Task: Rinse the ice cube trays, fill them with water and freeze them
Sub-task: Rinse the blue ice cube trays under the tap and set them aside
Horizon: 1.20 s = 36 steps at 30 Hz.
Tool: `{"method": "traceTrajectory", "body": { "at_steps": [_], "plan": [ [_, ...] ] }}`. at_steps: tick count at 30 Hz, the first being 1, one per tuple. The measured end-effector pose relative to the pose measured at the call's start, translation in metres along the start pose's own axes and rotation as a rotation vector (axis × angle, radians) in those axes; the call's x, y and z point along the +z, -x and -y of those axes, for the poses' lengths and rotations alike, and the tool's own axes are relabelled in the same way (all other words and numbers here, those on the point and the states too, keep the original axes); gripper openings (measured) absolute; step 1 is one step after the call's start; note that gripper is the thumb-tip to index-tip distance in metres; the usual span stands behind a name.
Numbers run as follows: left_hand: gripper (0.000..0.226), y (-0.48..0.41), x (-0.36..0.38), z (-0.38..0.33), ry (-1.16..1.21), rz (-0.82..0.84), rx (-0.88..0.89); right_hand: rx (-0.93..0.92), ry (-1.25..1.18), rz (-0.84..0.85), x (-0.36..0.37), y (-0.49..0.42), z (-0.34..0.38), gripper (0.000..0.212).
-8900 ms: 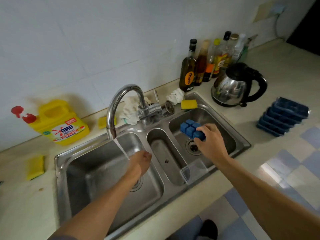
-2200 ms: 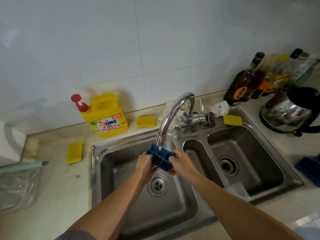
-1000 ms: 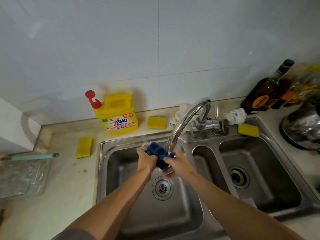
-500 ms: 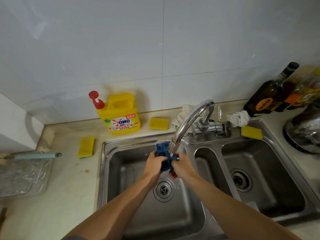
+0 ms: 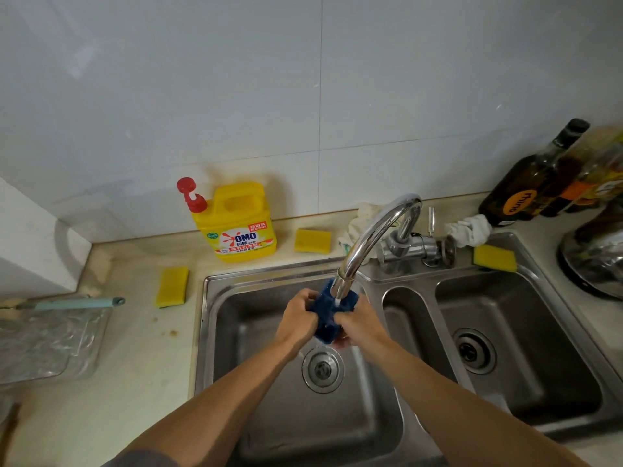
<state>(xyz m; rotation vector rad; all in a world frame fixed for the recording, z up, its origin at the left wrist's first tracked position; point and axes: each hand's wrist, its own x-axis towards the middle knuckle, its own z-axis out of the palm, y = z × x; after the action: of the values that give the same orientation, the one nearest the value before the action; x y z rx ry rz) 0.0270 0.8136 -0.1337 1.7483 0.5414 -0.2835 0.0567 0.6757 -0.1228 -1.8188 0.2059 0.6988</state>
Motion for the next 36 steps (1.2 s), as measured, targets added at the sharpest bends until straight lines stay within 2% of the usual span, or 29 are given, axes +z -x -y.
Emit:
{"method": "traceTrajectory", "body": {
  "at_steps": [5, 8, 11, 14, 19, 23, 26, 29, 34, 36],
  "plan": [
    [0.033, -0.005, 0.002, -0.001, 0.005, -0.081, -0.001, -0.032, -0.039, -0.085, -0.001, 0.000, -0.001, 0.031],
    [0.035, -0.012, -0.002, 0.000, 0.128, -0.236, -0.060, 0.035, -0.098, -0.009, -0.004, -0.003, -0.003, 0.031],
    [0.026, -0.020, -0.007, 0.002, 0.324, -0.333, -0.185, 0.108, -0.134, 0.051, -0.004, -0.006, -0.004, 0.027],
    [0.019, -0.021, -0.006, 0.000, 0.392, -0.266, -0.258, 0.148, -0.193, 0.031, -0.004, -0.007, -0.006, 0.014],
    [0.034, -0.012, -0.008, -0.007, 0.518, -0.082, -0.181, 0.118, -0.188, 0.123, -0.013, 0.000, -0.004, 0.026],
    [0.046, -0.010, -0.004, -0.005, 0.407, -0.027, -0.114, -0.034, -0.021, 0.045, -0.009, 0.003, -0.001, 0.019],
    [0.039, -0.011, -0.004, -0.003, 0.321, -0.051, -0.073, -0.061, 0.043, -0.015, -0.006, 0.003, 0.001, 0.015],
    [0.028, -0.013, -0.008, 0.000, 0.221, -0.075, -0.071, -0.090, 0.058, 0.007, -0.006, 0.004, 0.002, 0.020],
    [0.031, -0.016, -0.010, 0.000, 0.104, -0.153, -0.093, 0.091, -0.208, 0.040, -0.012, -0.003, 0.005, 0.021],
    [0.033, -0.016, -0.008, 0.000, 0.103, -0.158, -0.057, 0.131, -0.244, 0.023, -0.016, -0.005, 0.004, 0.019]
  ]
}}
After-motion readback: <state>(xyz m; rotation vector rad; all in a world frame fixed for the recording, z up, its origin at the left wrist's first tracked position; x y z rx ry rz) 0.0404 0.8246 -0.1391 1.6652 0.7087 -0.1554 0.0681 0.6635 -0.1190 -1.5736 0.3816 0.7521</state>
